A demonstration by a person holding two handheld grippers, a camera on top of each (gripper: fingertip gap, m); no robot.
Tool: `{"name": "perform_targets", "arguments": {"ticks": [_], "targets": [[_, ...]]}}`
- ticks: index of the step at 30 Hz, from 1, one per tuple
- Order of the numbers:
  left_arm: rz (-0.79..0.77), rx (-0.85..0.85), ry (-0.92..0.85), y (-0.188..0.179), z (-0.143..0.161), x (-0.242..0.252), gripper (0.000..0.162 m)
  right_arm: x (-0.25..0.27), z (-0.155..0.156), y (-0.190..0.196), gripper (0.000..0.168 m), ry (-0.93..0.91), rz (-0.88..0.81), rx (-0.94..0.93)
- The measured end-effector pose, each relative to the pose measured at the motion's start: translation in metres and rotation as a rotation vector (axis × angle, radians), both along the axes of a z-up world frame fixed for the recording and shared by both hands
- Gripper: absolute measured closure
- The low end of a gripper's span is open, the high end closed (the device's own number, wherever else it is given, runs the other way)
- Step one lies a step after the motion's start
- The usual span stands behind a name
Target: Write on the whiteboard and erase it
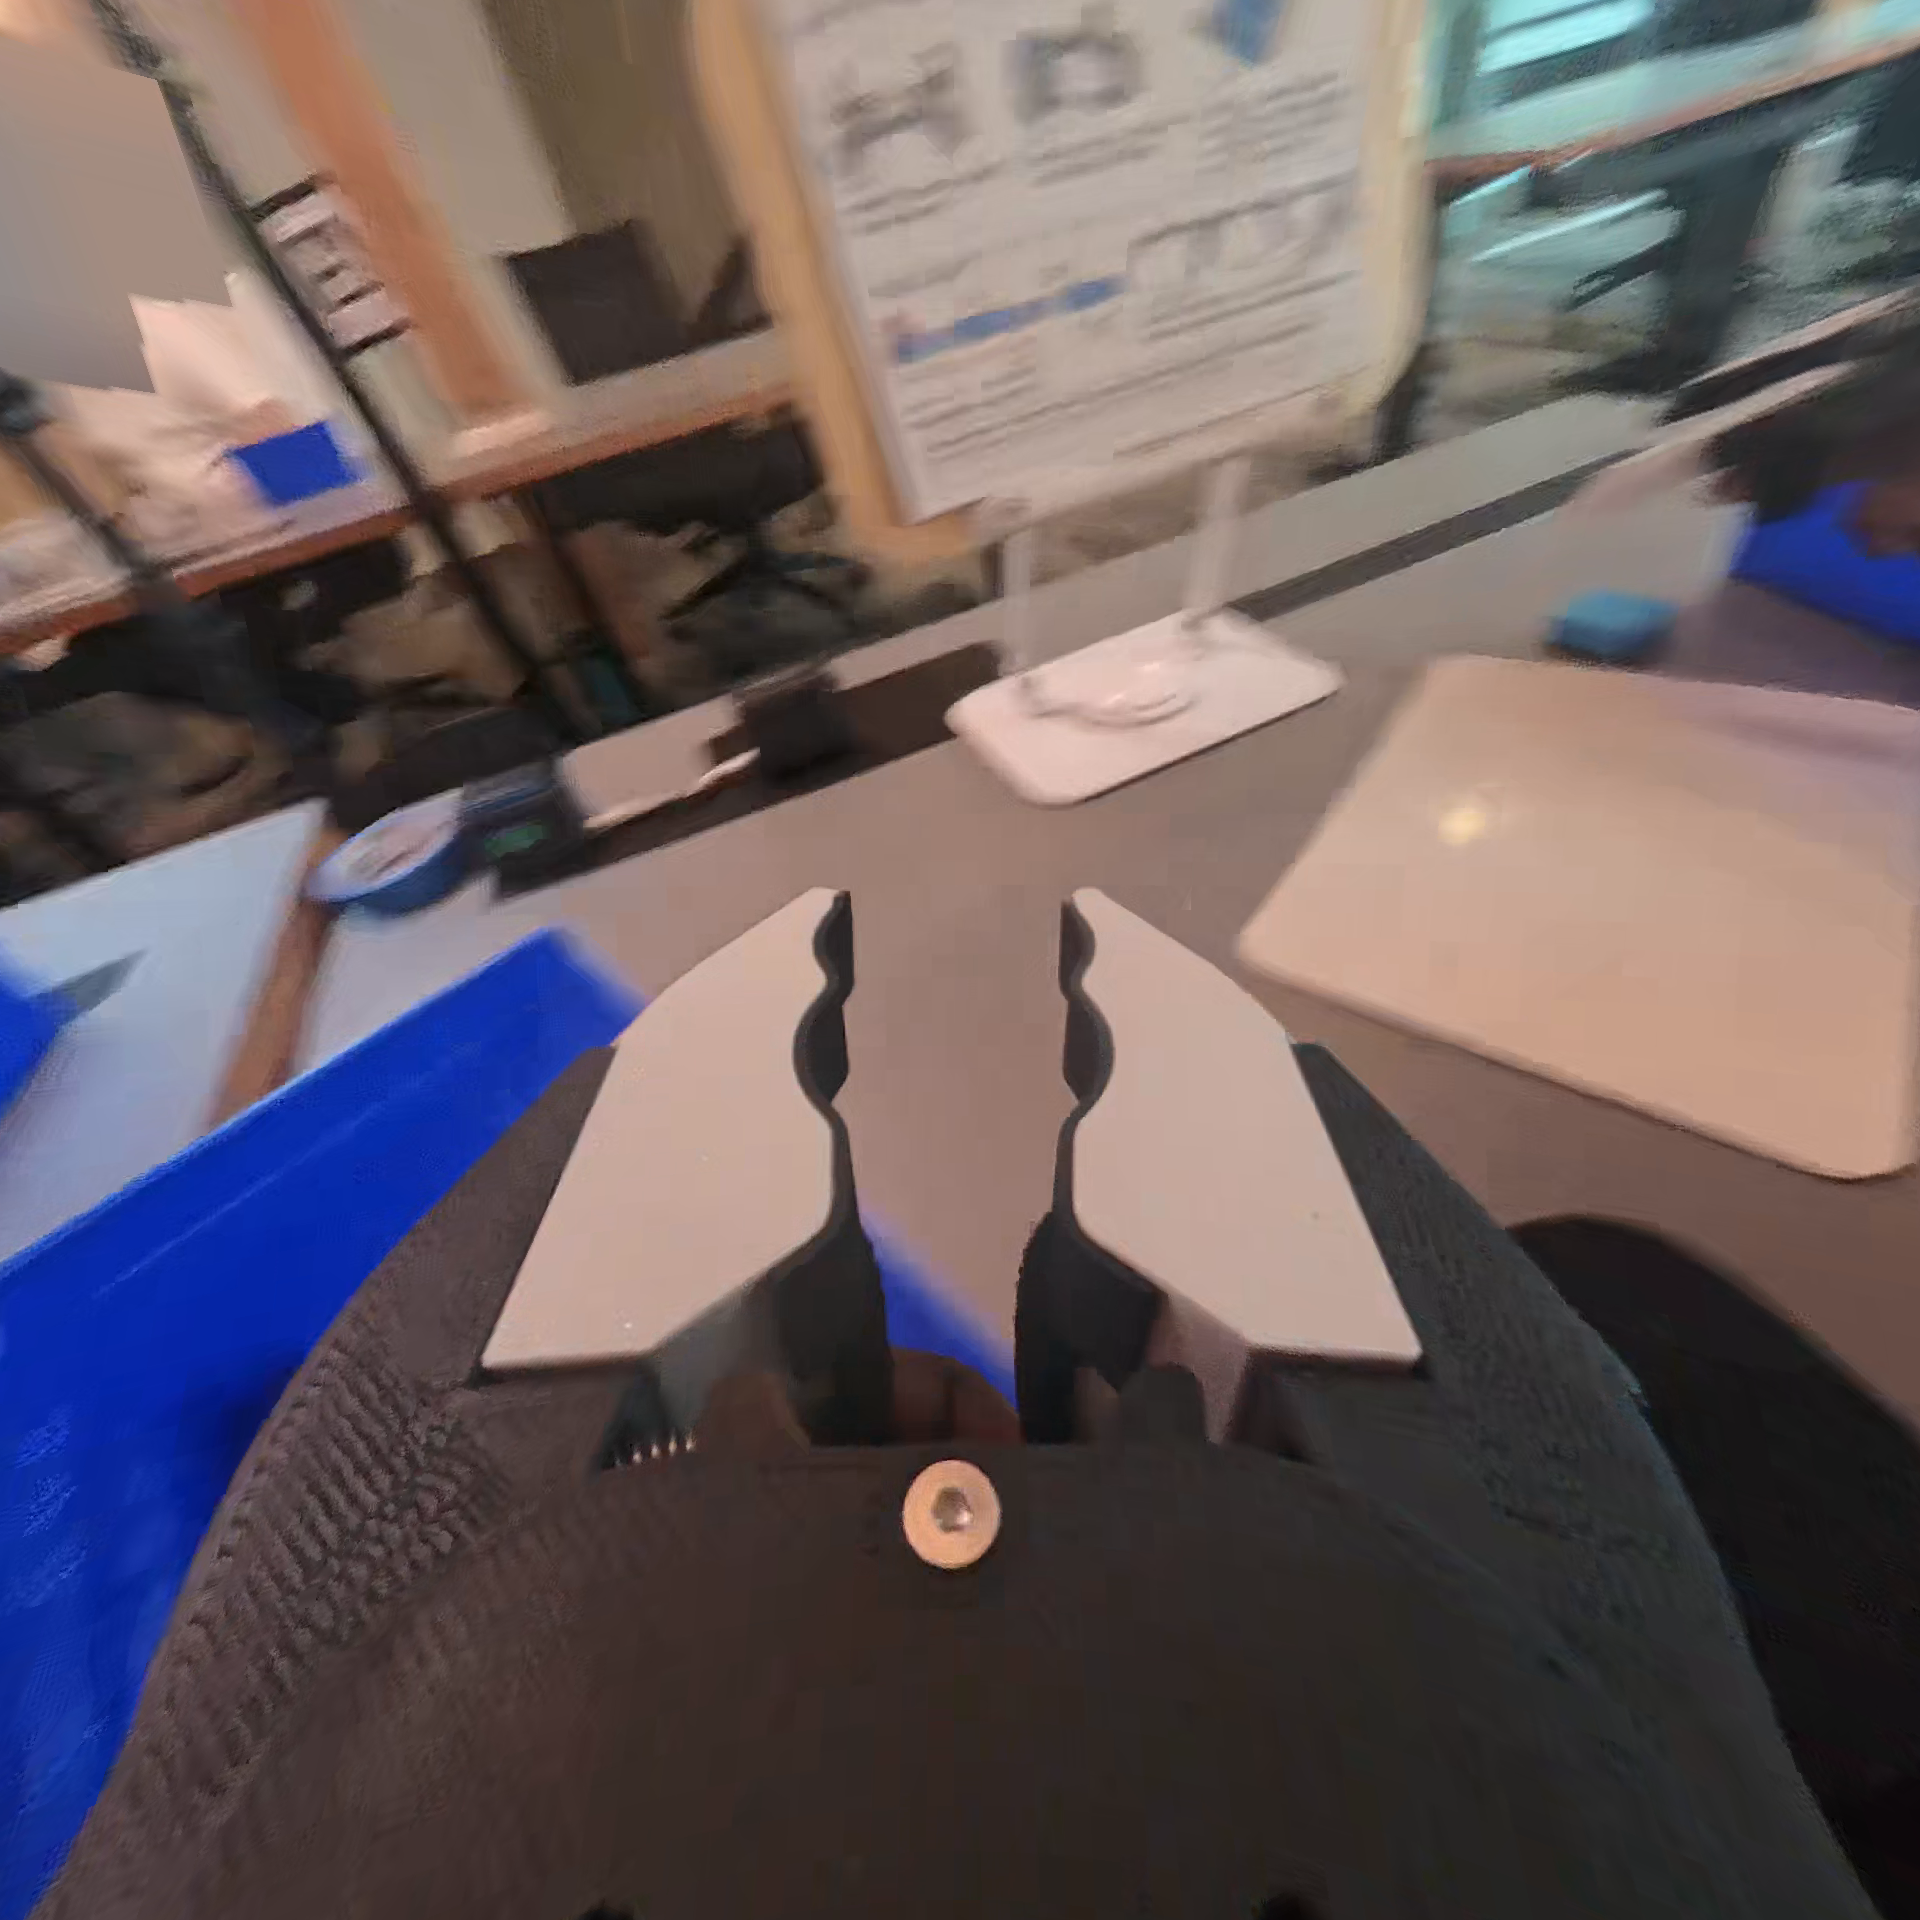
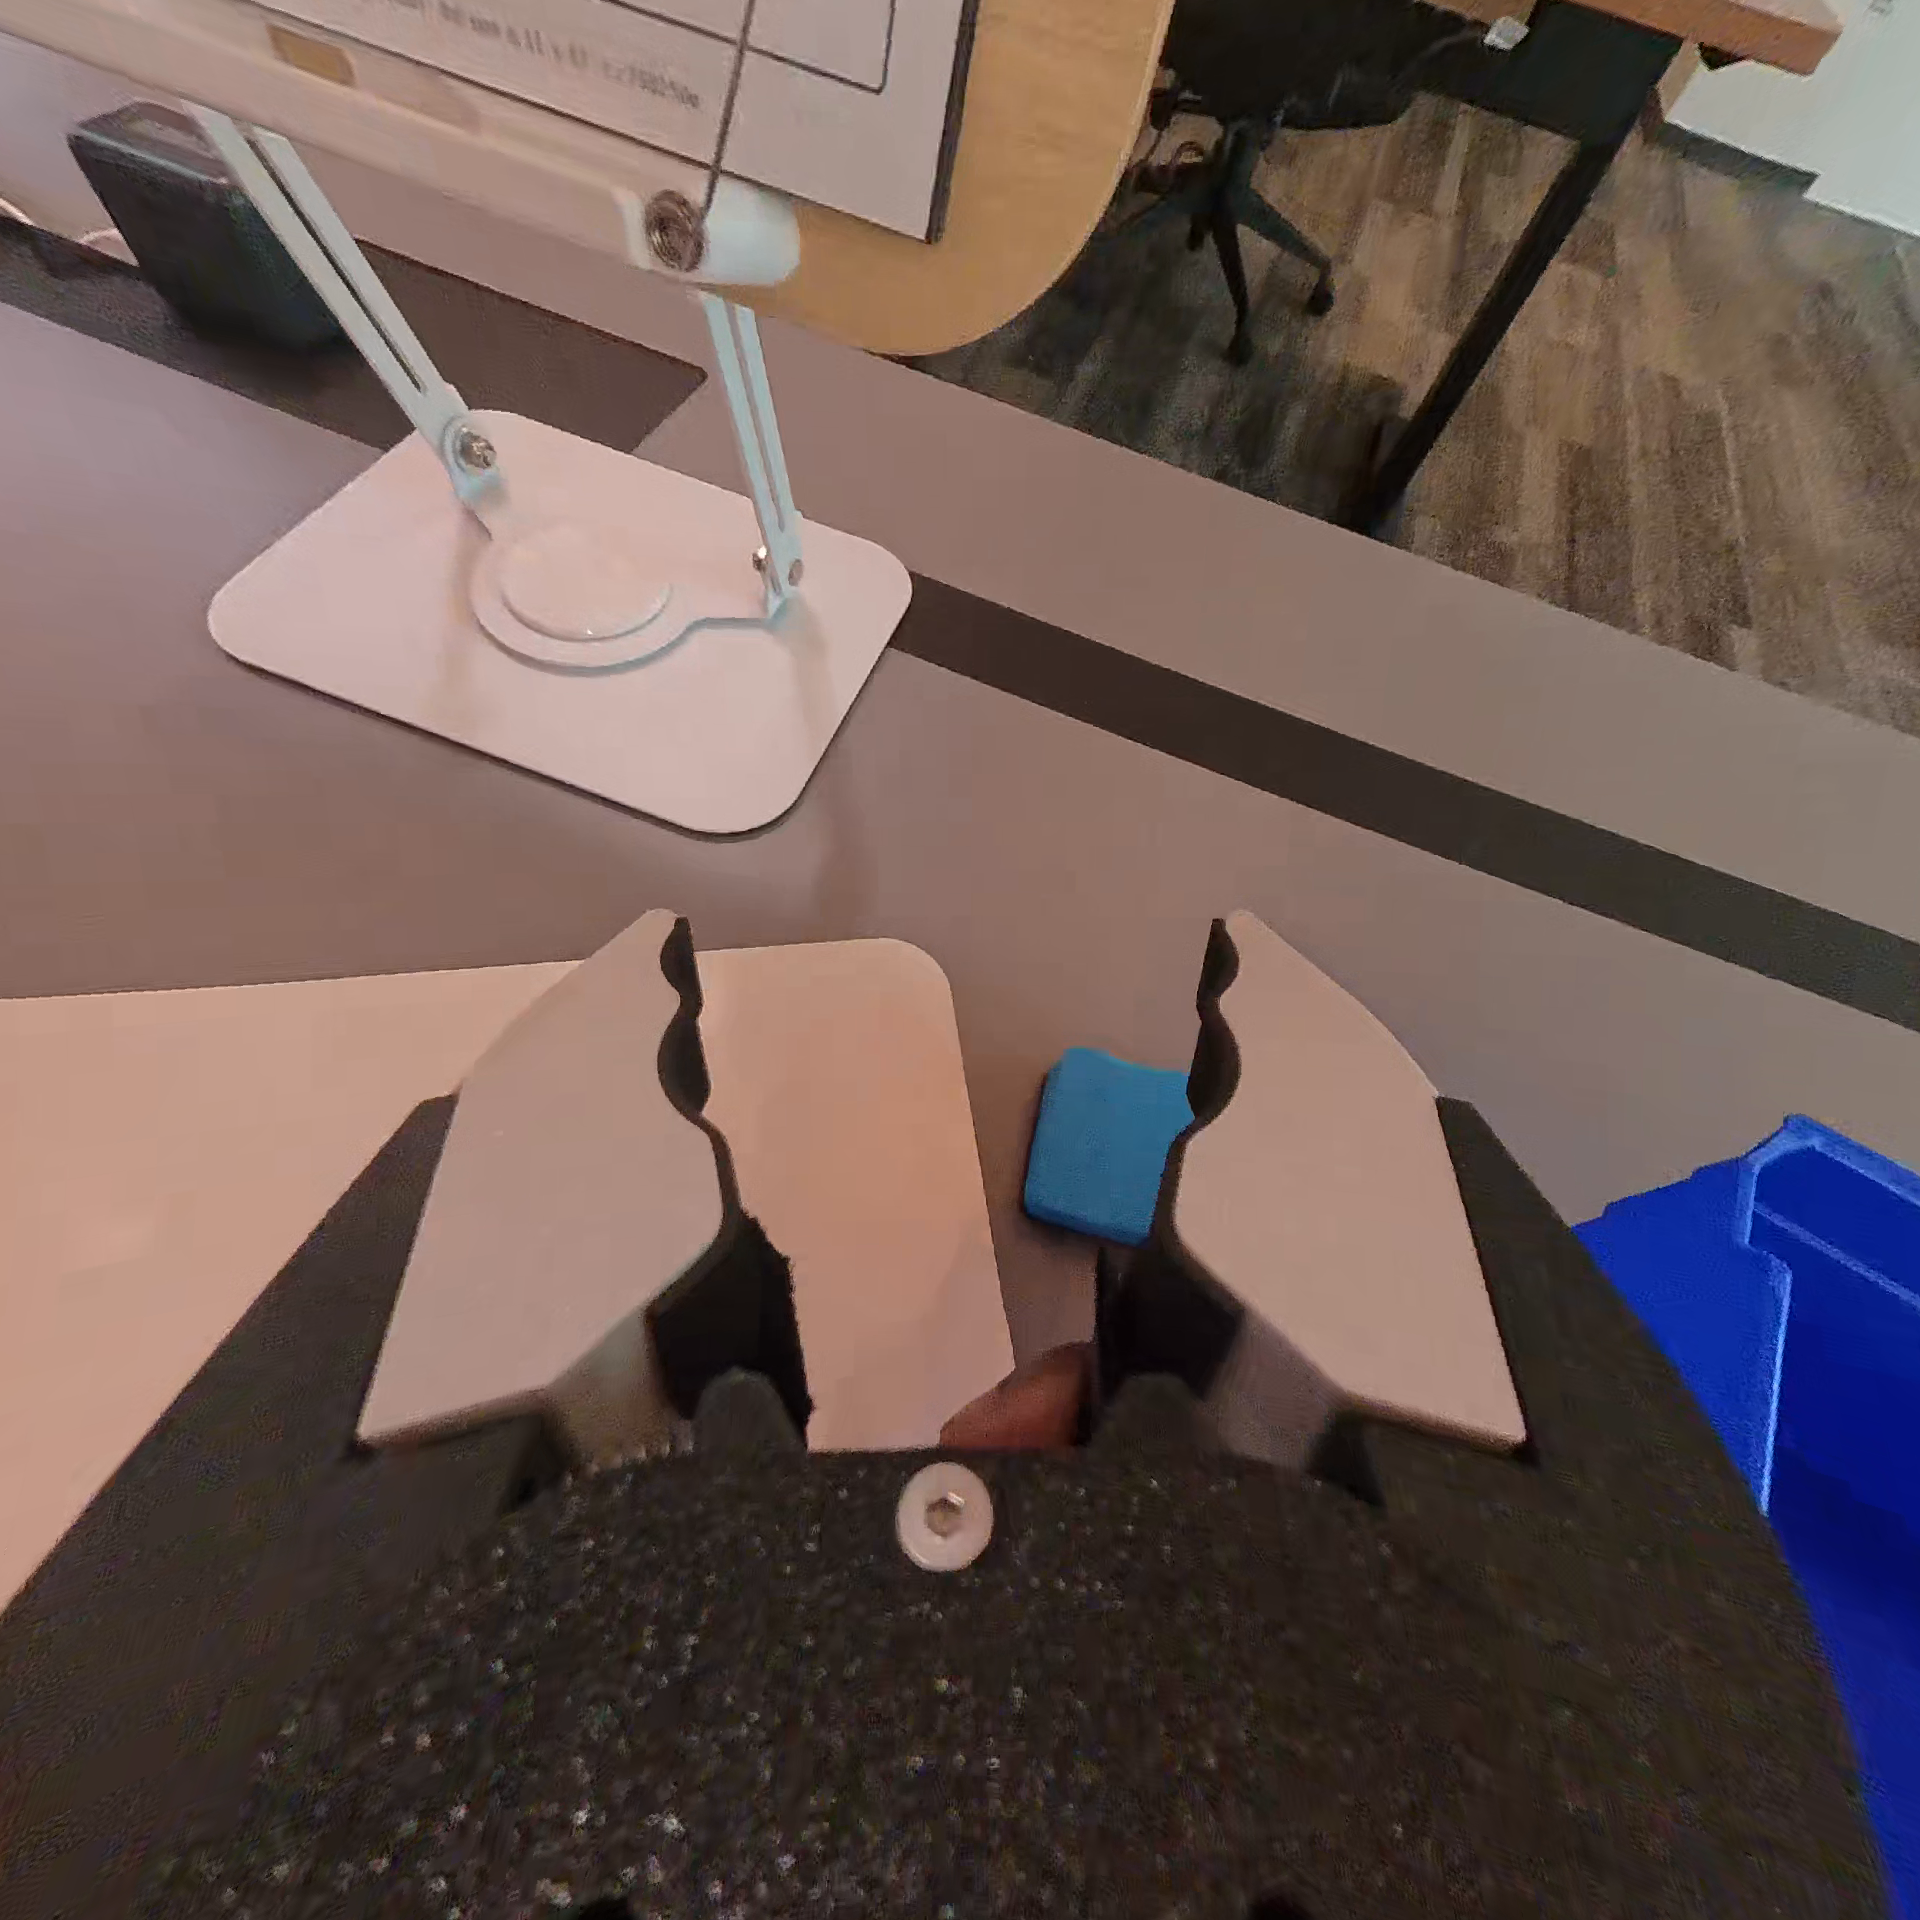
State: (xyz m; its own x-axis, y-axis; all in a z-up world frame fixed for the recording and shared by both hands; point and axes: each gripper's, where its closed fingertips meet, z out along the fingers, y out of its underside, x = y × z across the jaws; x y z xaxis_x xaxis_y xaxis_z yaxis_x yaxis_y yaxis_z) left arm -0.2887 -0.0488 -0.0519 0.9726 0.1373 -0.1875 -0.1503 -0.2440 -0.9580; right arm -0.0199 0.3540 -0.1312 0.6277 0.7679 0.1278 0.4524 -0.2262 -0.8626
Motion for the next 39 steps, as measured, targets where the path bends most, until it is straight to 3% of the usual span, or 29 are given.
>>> {"name": "perform_targets", "arguments": {"ticks": [2,5,11,12,14,16,19,22,24,26,28,31,33,37,39], "targets": [[0.137,-0.168,-0.020,-0.032,-0.029,-0.049,0.123,-0.002,-0.002,-0.002,0.075,-0.008,0.010,-0.006],[0.232,-0.500,-0.206,-0.059,-0.102,-0.098,0.114,-0.004,-0.004,-0.004,0.075,-0.005,0.021,-0.013],[0.350,-0.771,-0.358,-0.073,-0.181,-0.132,0.104,-0.004,0.004,-0.007,0.078,0.027,0.026,0.030],[0.329,-0.824,-0.375,-0.074,-0.195,-0.128,0.107,-0.003,0.008,-0.007,0.078,0.026,0.025,0.038],[0.310,-0.779,-0.376,-0.067,-0.195,-0.130,0.140,-0.002,0.003,-0.007,0.078,0.020,0.029,0.034],[0.309,-0.775,-0.318,-0.066,-0.195,-0.132,0.144,-0.003,0.000,-0.009,0.078,0.014,0.040,0.035],[0.342,-0.624,-0.243,-0.057,-0.175,-0.138,0.144,-0.011,0.007,-0.018,0.080,0.039,0.095,0.059],[0.334,-0.132,-0.225,-0.035,-0.090,-0.134,0.144,-0.035,0.035,-0.047,0.081,0.154,0.256,0.122],[0.153,0.290,-0.316,-0.019,-0.013,-0.096,0.144,-0.057,0.065,-0.085,0.082,0.285,0.418,0.196],[-0.142,0.695,-0.524,-0.011,0.056,-0.036,0.144,-0.075,0.099,-0.139,0.084,0.444,0.614,0.304],[-0.403,0.867,-0.860,0.003,0.082,0.015,0.145,-0.083,0.123,-0.196,0.088,0.567,0.754,0.477],[-0.718,0.795,-1.442,0.041,0.079,0.078,0.144,-0.080,0.128,-0.271,0.106,0.570,0.836,0.934],[-0.815,0.688,-1.691,0.064,0.067,0.106,0.144,-0.077,0.124,-0.312,0.119,0.503,0.883,1.219],[-0.810,0.556,-1.796,0.091,0.045,0.142,0.144,-0.075,0.120,-0.337,0.118,0.503,0.947,1.273],[-0.817,0.495,-1.818,0.096,0.039,0.158,0.144,-0.079,0.110,-0.336,0.119,0.410,0.948,1.345]]}}
